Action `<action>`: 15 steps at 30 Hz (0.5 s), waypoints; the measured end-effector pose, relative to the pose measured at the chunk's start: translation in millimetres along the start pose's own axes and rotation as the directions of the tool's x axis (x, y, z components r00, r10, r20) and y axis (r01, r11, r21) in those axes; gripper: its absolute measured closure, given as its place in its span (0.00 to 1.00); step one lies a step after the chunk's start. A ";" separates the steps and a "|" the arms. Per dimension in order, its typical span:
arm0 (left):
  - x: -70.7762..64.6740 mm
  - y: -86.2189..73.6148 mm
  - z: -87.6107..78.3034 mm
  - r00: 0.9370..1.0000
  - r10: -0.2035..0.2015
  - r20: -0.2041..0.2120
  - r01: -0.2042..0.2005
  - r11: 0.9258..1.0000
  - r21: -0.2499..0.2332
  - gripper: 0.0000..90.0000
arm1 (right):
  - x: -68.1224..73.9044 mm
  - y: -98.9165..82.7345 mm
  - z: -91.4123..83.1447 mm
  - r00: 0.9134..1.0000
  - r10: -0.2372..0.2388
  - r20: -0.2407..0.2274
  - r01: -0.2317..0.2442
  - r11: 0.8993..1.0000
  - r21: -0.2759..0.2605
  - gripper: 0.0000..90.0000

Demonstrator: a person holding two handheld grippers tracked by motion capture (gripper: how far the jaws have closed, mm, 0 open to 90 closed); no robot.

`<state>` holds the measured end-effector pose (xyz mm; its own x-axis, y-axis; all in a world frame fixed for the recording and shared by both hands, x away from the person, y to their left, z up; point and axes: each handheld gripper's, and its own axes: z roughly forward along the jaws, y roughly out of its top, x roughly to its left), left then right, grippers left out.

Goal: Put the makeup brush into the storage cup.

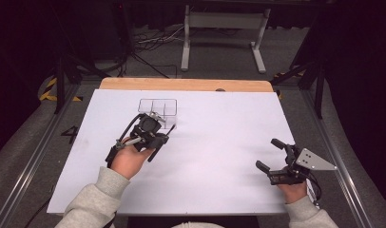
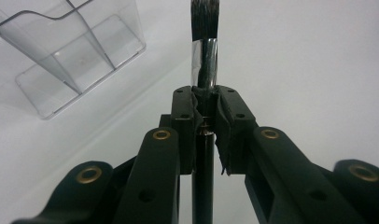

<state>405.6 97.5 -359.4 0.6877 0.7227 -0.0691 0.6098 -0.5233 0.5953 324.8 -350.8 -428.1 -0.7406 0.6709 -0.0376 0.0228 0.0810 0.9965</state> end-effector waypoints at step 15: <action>3.3 -11.9 -8.4 1.000 -0.003 0.004 0.004 0.973 -0.231 0.88 | 0.2 -0.2 0.4 1.000 0.000 -0.003 0.000 1.000 0.002 0.01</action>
<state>397.2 109.9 -360.0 0.6877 0.7222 -0.0741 0.5048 -0.4022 0.7638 324.9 -350.4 -428.3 -0.7427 0.6686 -0.0378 0.0240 0.0831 0.9963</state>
